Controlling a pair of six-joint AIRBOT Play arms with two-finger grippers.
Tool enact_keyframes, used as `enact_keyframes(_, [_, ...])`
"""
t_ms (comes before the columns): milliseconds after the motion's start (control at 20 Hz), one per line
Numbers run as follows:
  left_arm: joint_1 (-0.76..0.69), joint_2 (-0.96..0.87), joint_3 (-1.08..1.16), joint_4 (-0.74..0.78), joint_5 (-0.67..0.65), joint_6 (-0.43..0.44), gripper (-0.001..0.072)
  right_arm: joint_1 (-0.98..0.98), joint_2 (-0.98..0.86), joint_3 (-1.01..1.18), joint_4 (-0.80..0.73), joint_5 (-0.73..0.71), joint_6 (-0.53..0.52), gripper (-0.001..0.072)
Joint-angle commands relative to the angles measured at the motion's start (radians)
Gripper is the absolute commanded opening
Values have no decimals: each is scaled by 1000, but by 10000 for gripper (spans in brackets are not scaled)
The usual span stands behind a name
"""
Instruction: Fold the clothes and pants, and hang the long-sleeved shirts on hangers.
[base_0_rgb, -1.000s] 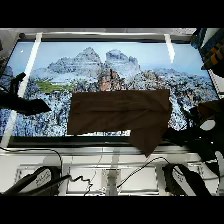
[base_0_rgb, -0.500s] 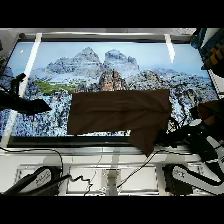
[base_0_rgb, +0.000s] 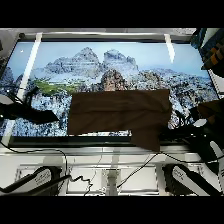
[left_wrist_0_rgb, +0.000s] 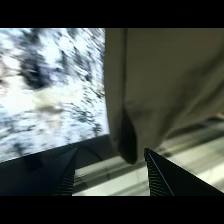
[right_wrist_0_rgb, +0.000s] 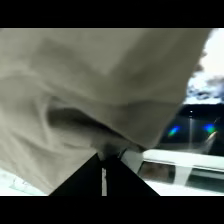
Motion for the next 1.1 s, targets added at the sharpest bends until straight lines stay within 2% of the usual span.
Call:
enact_keyframes(0, [1,-89,-86,-130,0,151,480,1,48,0,47,17,-2,18])
enact_keyframes(150, [-4,-164,-90,-157,0,257,483,1,49,0,74,18,-2,18])
enact_keyframes(200, [-3,-185,-90,-156,0,267,510,1,49,0,85,18,-2,18])
enact_keyframes(300, [-4,-218,-90,-158,-1,274,622,1,49,0,114,18,-2,18])
enact_keyframes(350, [-8,-230,-90,-158,-12,274,638,1,49,0,128,18,-2,18])
enact_keyframes(650, [-74,-247,-90,-160,-43,294,630,1,49,22,163,26,-2,17])
enact_keyframes(750, [-103,-247,-90,-153,-24,303,510,1,49,52,164,47,-2,17])
enact_keyframes(800, [-112,-247,-90,-153,-9,303,421,1,49,71,165,61,-2,18])
enact_keyframes(900, [-120,-247,-88,-159,0,301,112,1,49,119,166,97,-2,17])
enact_keyframes(950, [-120,-246,-83,-162,-9,299,18,1,50,148,172,120,-2,18])
enact_keyframes(1050, [-119,-246,-44,-180,-79,299,17,1,50,214,206,170,-2,18])
